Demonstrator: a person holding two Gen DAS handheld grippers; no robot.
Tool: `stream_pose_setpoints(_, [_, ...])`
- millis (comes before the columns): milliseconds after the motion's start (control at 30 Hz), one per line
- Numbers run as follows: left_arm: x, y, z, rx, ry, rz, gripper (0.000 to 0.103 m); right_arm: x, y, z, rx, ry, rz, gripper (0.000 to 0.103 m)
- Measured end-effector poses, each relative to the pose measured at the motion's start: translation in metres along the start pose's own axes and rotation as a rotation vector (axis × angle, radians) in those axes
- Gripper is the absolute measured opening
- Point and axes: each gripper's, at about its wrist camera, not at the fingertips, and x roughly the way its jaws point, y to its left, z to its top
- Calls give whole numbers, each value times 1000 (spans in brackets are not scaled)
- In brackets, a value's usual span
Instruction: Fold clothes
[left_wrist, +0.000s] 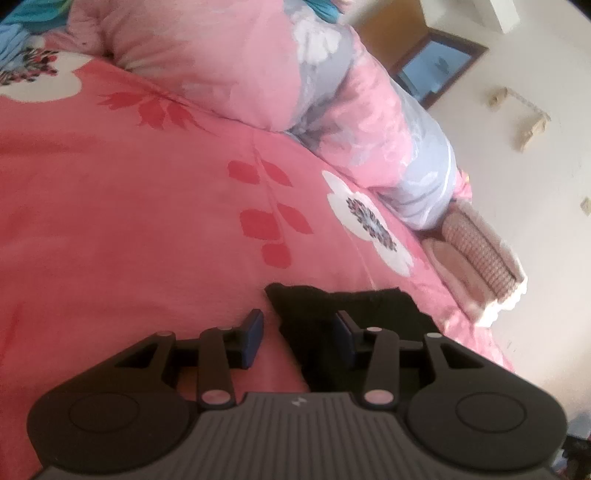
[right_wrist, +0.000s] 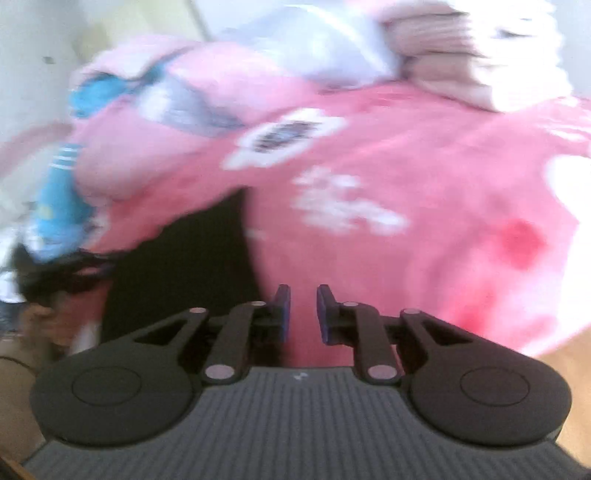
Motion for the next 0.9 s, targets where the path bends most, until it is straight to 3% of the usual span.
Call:
stream_pose_setpoints(100, [-9, 5, 4, -40, -36, 8, 54, 29, 59, 14, -148, 51, 132, 32])
stream_pose_setpoints(200, [-17, 14, 9, -95, -63, 9, 55, 69, 132, 23, -350, 107, 240, 44])
stream_pose_setpoints(267, [-19, 23, 13, -151, -64, -7, 55, 95, 174, 27, -464, 142, 287, 46])
stream_pose_setpoints(433, [-23, 36, 20, -247, -72, -52, 55, 161, 252, 10, -745, 247, 221, 48])
stream_pose_setpoints(533, [-26, 36, 23, -255, -81, -67, 56, 186, 259, -3, -831, 283, 138, 47])
stream_pose_setpoints(567, [-26, 35, 24, -256, -81, -76, 56, 192, 257, -2, -829, 289, 135, 46])
stream_pose_setpoints(633, [-26, 33, 25, -260, -75, -102, 56, 194, 252, 5, -798, 284, 143, 29])
stream_pose_setpoints(667, [-26, 32, 25, -262, -70, -117, 56, 195, 250, 11, -761, 275, 136, 6])
stream_pose_setpoints(900, [-18, 33, 19, -346, 18, -262, 58, 190, 177, 52, -156, 272, 302, 4])
